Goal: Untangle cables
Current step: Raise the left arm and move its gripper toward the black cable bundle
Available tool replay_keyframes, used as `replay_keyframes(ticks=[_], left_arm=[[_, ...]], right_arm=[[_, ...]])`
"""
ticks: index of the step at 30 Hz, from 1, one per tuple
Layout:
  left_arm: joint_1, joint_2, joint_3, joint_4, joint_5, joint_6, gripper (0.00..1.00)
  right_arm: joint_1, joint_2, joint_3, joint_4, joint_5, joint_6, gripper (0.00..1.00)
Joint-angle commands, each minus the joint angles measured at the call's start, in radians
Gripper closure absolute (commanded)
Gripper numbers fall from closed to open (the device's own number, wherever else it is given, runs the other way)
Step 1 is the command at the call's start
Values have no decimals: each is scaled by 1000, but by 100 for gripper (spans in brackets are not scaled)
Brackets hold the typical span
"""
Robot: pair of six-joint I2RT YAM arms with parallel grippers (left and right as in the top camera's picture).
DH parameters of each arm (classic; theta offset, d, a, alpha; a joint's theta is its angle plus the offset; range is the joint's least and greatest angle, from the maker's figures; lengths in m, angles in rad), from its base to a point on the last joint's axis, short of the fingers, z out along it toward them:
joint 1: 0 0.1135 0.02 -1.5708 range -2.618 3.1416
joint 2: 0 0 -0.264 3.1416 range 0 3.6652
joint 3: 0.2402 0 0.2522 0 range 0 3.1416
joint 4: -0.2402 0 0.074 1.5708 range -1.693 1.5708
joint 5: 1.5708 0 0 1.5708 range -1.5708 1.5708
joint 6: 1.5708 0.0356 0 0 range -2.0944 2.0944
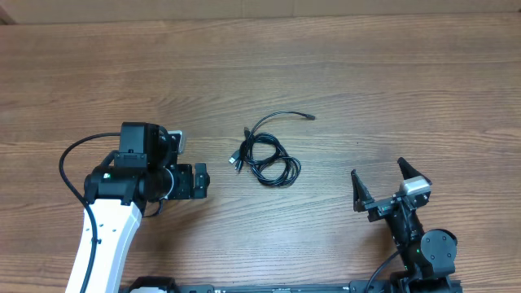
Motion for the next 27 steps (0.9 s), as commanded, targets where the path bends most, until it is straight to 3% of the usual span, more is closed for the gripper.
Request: replay_keyframes(ticks=[1,27], left_arm=[[3,0,28,7,18,8,0],[3,3,28,105,11,8,0]], right_arm=[[7,-8,-10,5,1,3,0],[7,-8,-10,5,1,3,0]])
